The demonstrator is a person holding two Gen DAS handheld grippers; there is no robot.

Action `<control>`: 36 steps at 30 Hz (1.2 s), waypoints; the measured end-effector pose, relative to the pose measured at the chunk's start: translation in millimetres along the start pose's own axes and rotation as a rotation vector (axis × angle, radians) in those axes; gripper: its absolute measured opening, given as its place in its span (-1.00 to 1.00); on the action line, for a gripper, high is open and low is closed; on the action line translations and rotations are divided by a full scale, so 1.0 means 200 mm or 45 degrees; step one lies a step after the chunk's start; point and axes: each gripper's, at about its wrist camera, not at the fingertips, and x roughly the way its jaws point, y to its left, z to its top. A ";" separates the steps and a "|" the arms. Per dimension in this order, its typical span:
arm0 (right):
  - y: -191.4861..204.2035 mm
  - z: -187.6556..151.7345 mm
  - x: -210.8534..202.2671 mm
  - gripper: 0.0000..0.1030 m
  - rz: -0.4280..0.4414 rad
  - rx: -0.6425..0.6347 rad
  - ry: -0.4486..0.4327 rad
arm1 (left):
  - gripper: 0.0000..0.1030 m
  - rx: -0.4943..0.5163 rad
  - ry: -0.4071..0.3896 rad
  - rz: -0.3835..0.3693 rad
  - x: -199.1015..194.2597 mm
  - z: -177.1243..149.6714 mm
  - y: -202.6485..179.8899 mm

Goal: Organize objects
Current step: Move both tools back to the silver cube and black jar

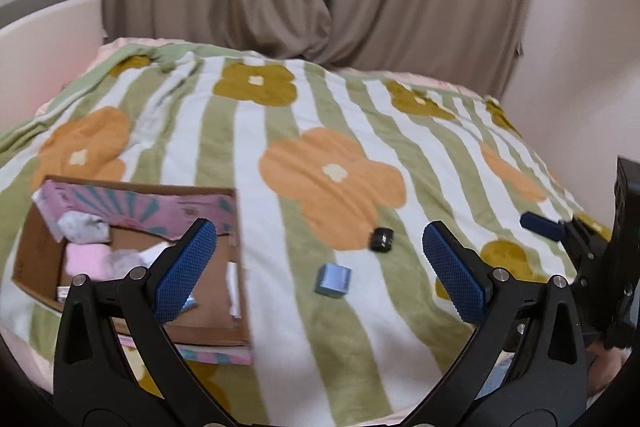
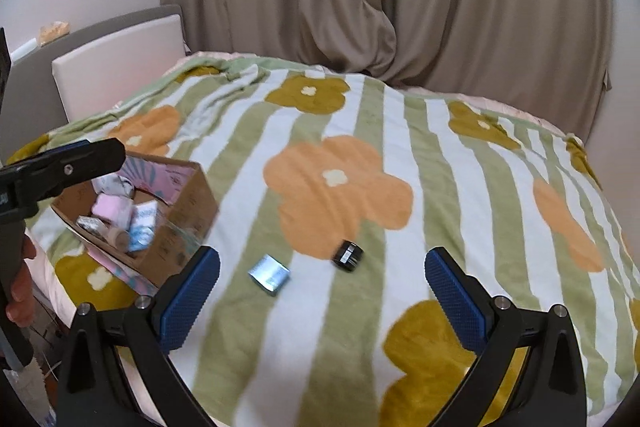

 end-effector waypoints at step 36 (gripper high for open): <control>-0.26 -0.13 0.88 0.51 0.217 -0.097 0.250 | 0.20 0.056 0.386 0.045 0.96 -0.47 -0.16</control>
